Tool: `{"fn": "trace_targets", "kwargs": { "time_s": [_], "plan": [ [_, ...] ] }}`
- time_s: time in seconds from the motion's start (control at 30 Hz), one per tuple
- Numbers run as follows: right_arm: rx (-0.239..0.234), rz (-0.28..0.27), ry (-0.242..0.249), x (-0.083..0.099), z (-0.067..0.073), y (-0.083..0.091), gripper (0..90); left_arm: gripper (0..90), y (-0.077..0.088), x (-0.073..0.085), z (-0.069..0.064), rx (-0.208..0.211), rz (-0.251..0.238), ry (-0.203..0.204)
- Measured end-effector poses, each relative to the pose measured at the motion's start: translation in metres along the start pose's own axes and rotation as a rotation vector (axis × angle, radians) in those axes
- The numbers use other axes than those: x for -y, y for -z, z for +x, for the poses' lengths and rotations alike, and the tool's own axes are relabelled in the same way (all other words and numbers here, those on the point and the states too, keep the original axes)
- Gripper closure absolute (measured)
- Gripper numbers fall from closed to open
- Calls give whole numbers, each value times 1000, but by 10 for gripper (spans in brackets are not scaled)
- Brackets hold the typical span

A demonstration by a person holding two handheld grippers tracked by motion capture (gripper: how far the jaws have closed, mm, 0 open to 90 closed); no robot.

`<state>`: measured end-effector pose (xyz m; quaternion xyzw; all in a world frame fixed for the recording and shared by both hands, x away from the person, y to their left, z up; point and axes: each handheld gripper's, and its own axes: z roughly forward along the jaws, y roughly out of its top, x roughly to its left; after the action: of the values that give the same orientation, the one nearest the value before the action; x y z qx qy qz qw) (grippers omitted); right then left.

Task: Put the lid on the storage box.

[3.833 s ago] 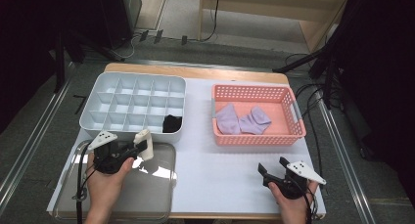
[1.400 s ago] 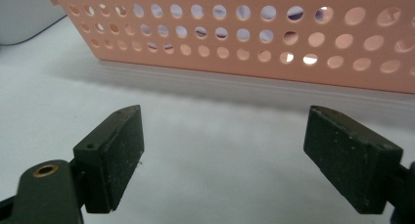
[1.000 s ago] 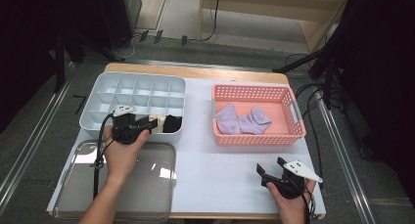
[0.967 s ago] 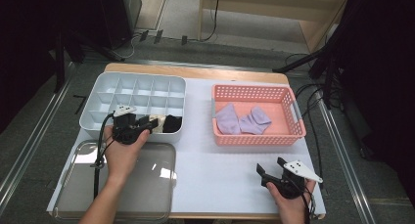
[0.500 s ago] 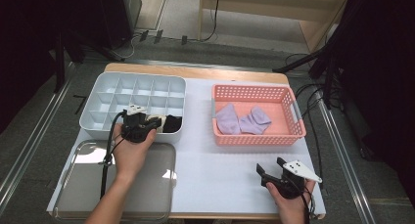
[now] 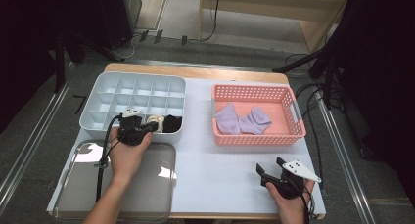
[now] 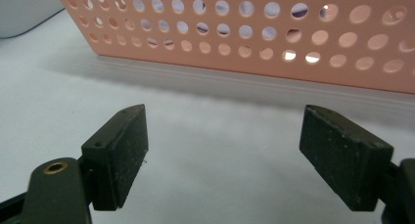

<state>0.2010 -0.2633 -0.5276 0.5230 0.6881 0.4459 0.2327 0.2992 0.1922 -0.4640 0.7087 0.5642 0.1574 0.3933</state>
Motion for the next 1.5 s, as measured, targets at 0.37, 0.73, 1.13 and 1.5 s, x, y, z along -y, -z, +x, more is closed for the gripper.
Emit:
{"fn": "trace_targets", "kwargs": {
  "time_s": [0.37,0.73,1.13,1.5],
  "plan": [
    [-1,-3,0,0,0,0,184,721,5,0,-3,-20,-44,-7],
    [3,-3,1,0,0,0,187,701,20,-1,-3,14,-87,-14],
    [11,-8,-10,0,0,1,187,584,40,11,-13,117,-140,-26],
    [16,-23,-16,0,0,2,197,485,53,42,-16,160,-174,-14]
  ]
}}
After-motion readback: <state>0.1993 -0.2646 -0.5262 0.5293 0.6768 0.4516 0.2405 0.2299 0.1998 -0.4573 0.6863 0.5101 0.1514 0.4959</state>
